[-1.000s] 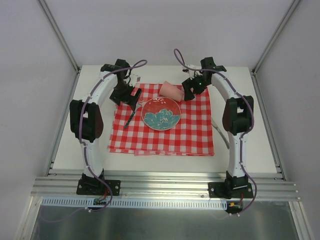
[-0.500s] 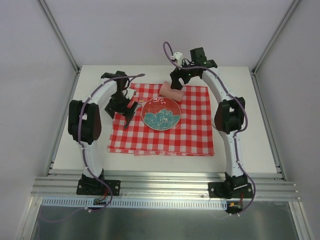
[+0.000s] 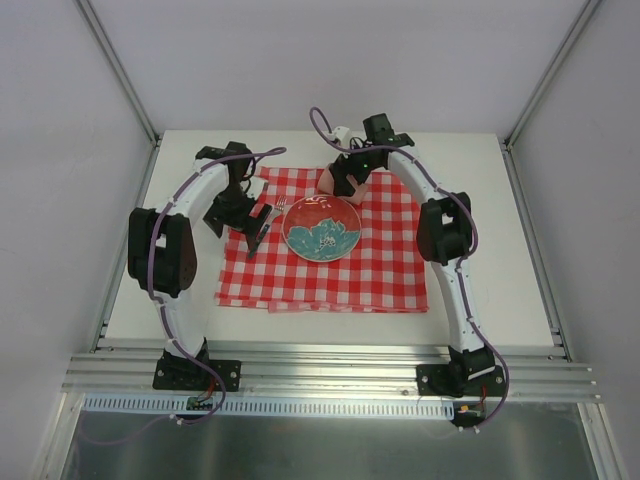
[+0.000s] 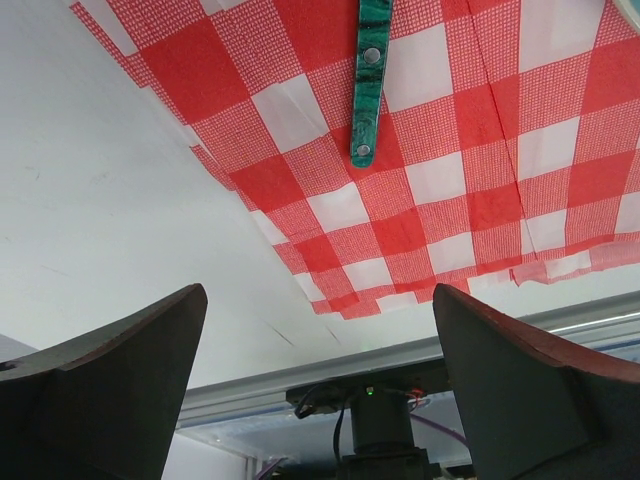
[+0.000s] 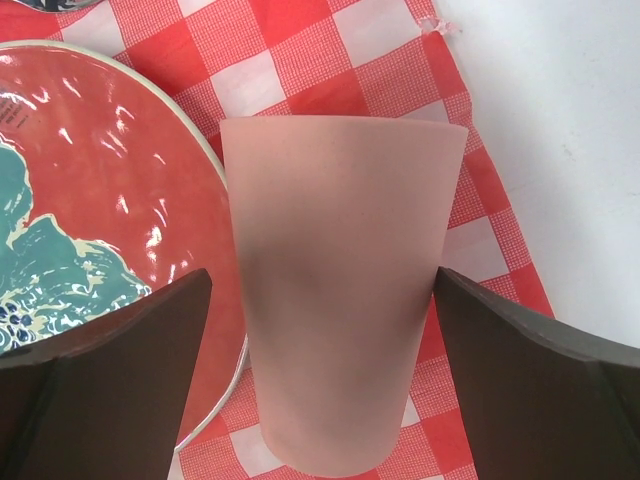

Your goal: Set the dinner table for one person

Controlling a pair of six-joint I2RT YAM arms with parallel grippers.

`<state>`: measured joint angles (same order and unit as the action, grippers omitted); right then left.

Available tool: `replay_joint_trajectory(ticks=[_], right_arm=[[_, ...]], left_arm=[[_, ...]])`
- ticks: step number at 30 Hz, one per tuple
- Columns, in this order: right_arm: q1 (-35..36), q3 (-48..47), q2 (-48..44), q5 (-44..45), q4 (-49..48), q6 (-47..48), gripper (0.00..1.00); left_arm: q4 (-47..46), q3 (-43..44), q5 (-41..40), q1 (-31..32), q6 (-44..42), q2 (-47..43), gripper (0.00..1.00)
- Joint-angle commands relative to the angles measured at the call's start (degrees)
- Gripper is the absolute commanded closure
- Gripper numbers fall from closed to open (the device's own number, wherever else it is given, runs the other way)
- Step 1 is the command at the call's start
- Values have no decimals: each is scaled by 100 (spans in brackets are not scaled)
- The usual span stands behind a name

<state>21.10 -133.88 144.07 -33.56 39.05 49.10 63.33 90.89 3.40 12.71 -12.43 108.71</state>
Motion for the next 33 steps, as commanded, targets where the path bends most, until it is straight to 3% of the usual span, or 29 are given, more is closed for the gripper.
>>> replay_joint_trajectory(ticks=[1, 10, 12, 13, 15, 17, 27, 29, 33], right_arm=[[69, -305, 60, -19, 120, -41, 3], [324, -410, 156, 631, 358, 196, 1], [394, -401, 183, 920, 393, 258, 11], [395, -410, 200, 956, 428, 249, 22], [368, -315, 122, 931, 402, 83, 32], [324, -148, 34, 957, 288, -101, 97], [-307, 651, -1097, 799, -641, -1314, 100], [-475, 1634, -1520, 790, -1160, -1961, 99], [-853, 3489, -2400, 745, -3160, -2660, 100]], left_arm=[[136, 51, -76, 12, 47, -157, 2], [136, 578, 91, 73, 91, 185, 2], [144, 719, 82, 91, 109, 230, 1], [144, 754, 82, 117, 109, 265, 1], [144, 816, 73, 144, 118, 274, 1], [144, 799, 91, 170, 126, 256, 1], [127, 841, 205, 188, 162, 248, 2], [136, 956, 328, 188, 144, 283, 2], [136, 1158, 363, 197, 118, 414, 2]])
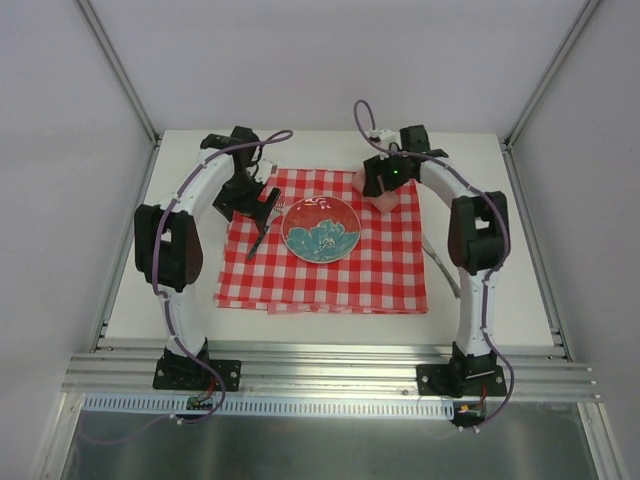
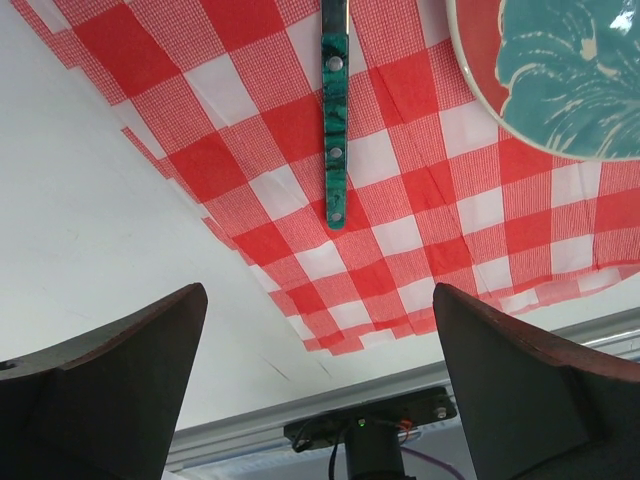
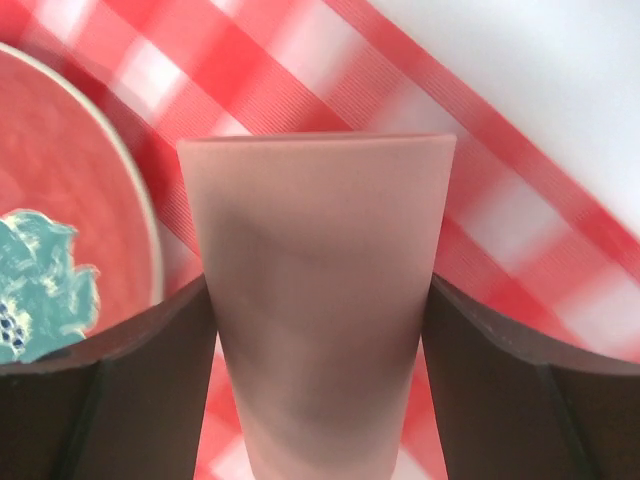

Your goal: Set the dinner table for one person

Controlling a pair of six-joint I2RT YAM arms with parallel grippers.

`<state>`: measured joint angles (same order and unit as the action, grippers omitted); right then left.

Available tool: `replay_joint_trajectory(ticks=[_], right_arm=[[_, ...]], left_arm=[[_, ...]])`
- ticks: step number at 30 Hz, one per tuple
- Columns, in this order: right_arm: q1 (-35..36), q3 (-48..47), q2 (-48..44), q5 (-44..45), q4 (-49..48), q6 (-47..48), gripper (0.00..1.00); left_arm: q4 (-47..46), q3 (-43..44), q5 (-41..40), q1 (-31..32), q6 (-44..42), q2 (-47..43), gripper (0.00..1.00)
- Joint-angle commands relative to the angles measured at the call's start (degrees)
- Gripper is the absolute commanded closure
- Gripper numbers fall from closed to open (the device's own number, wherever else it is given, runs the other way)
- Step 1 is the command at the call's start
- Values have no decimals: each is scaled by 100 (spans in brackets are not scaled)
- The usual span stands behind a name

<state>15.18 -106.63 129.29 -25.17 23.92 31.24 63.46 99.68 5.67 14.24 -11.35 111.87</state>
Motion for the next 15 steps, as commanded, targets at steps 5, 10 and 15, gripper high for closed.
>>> replay_joint_trajectory(ticks=[5, 10, 15], right_arm=[[-322, 1285, -1012, 135, -2366, -1225, 100], [-323, 1557, -1056, 258, -2954, -1366, 99], [-191, 1900, -1073, 723, -3675, -1262, 99]], left_arm=[[131, 193, 22, 105, -42, 124, 2], [114, 192, -48, 254, -34, 115, 2], [-18, 937, -479, 544, -25, 317, 3]])
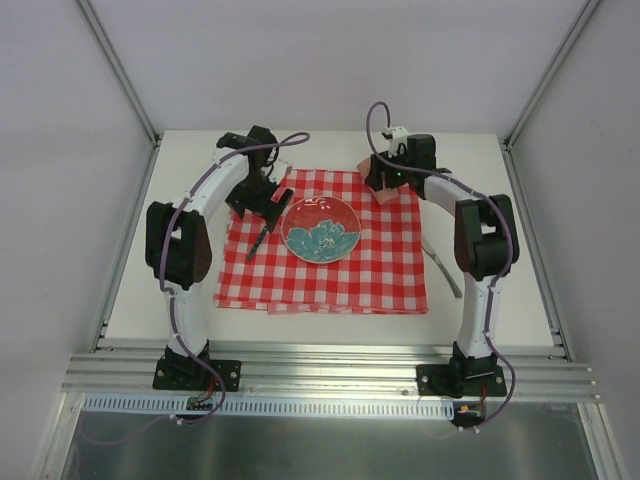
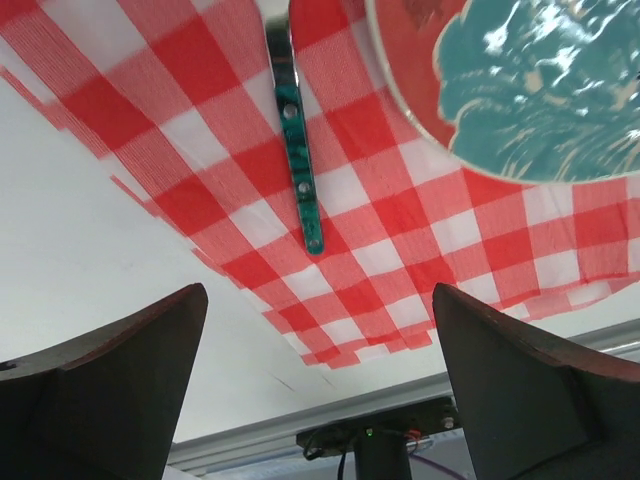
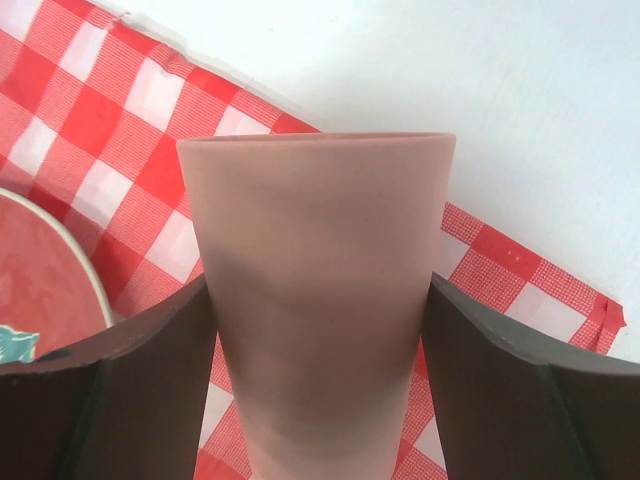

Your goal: Set the dinner table for one person

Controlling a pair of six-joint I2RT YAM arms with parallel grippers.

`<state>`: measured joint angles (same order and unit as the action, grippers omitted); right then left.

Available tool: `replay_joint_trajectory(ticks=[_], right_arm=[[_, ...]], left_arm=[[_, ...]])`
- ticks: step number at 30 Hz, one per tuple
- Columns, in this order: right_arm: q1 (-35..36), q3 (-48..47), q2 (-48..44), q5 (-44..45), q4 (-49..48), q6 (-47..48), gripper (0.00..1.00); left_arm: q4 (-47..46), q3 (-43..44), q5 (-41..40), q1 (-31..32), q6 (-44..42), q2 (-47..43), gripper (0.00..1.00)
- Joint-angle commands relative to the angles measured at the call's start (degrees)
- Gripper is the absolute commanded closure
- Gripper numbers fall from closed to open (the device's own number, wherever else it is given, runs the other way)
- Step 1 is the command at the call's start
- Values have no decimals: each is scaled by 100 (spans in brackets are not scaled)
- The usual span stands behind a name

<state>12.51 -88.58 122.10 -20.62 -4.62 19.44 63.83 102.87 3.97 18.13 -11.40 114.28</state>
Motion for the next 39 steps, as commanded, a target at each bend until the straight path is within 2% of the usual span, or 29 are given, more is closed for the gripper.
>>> replay_joint_trajectory(ticks=[1, 2, 4, 5, 6, 7, 10, 11, 13, 15, 19, 20, 22, 26, 35, 38, 39], right_arm=[[102, 208, -371, 313, -917, 6, 99], [137, 244, -372, 400, -1066, 33, 99], [172, 332, -363, 462, -1137, 7, 99], [164, 350, -363, 393, -1137, 7, 99], [172, 367, -371, 331, -1129, -10, 99], [173, 385, -389, 279, -1120, -28, 100], [190, 508, -477, 68, -1181, -116, 99], [173, 499, -564, -116, -1120, -142, 100], [181, 508, -696, -257, -1093, -230, 99], [181, 499, -925, -372, -1058, -396, 100], [208, 385, -1232, -679, -962, -643, 100], [234, 359, -1268, -741, -909, -687, 100], [295, 245, -1347, -803, -813, -792, 99], [418, -1, -1382, -943, -584, -1047, 99], [656, -2, -1514, -1128, -233, -1022, 99], [700, 16, -1523, -1163, -188, -986, 99], [700, 7, -1523, -1163, -188, -960, 99]], left_arm=[[-55, 942, -361, 164, 6, 321, 3], [-73, 1763, -379, 173, 50, 480, 3], [-317, 2795, -746, 182, 163, 1084, 3], [-510, 3748, -783, 182, 208, 1262, 5], [-721, 4097, -757, 191, 226, 1420, 8], [-993, 4362, -653, 304, -114, 1596, 8], [-1890, 4024, -503, 516, -652, 1642, 9], [-1962, 4013, 81, 516, -705, 1650, 9], [-1962, 3987, 481, 533, -732, 1616, 4], [-1962, 3969, 1015, 542, -671, 1632, 5], [-2006, 3951, 1563, 586, -189, 1720, 22], [-2024, 3943, 1685, 586, -170, 1729, 31], [-2059, 3882, 2326, 586, -283, 1756, 39], [-2182, 4003, 2968, 595, -179, 1887, 41], [-2279, 3952, 3137, 578, -337, 1695, 36], [-2279, 3672, 3268, 534, -363, 1466, 47], [-2279, 3583, 3390, 525, -380, 1405, 56]])
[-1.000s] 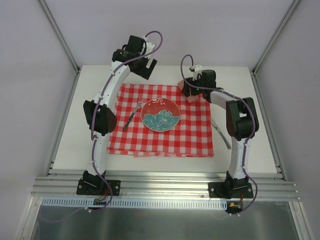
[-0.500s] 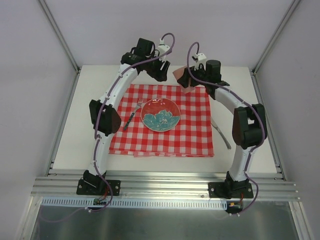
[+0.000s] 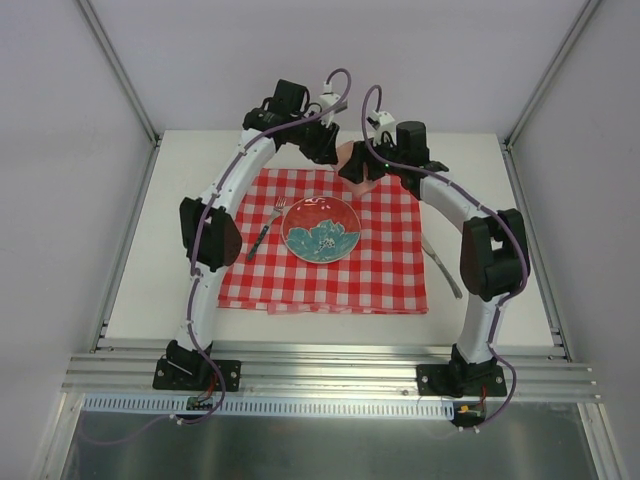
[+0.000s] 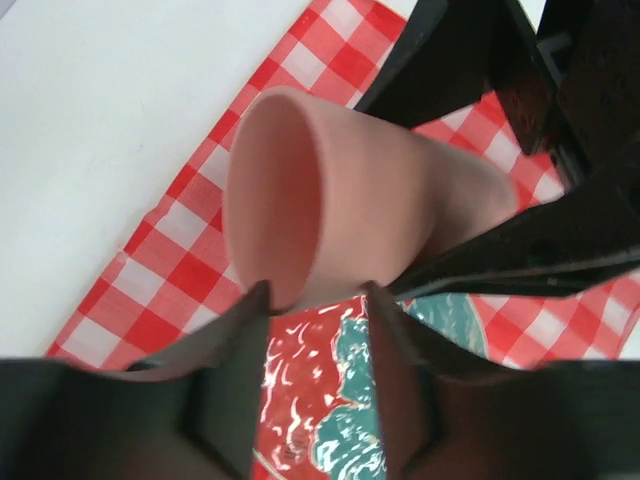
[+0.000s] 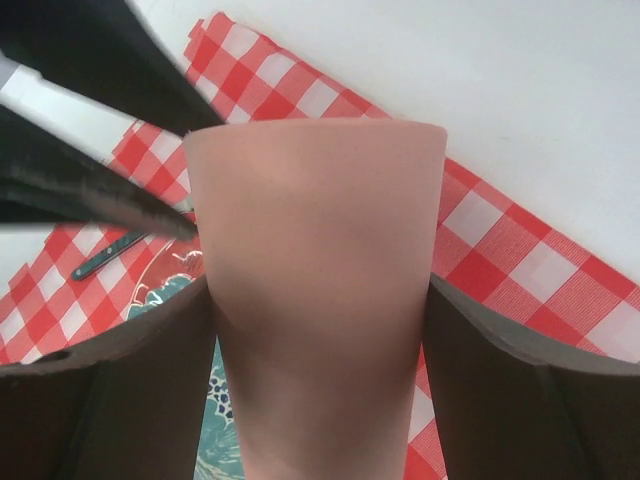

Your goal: Set the dinner table for one person

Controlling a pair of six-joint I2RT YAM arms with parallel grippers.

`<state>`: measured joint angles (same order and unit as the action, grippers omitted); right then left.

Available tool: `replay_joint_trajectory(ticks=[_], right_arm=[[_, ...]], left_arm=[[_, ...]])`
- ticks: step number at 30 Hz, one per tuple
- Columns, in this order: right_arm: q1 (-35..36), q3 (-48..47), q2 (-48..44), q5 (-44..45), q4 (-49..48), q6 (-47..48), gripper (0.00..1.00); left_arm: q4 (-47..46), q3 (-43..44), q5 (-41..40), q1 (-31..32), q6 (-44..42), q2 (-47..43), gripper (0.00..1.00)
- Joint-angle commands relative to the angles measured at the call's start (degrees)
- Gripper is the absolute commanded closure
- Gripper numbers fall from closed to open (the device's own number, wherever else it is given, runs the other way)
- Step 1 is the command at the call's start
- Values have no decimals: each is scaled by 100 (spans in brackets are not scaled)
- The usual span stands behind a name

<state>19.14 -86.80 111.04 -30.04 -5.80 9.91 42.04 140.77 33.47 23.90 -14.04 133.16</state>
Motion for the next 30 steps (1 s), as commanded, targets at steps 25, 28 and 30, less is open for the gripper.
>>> replay_joint_trajectory(ticks=[25, 28, 30], right_arm=[[90, -618, -285, -555, 325, -15, 99], [99, -802, -311, -696, 448, -33, 99], [99, -943, -320, -828, 553, -24, 99]], left_arm=[[-82, -708, 843, -184, -361, -888, 62], [-82, -927, 1457, -201, -380, -1064, 60], [-82, -998, 1801, -280, -275, -1178, 62]])
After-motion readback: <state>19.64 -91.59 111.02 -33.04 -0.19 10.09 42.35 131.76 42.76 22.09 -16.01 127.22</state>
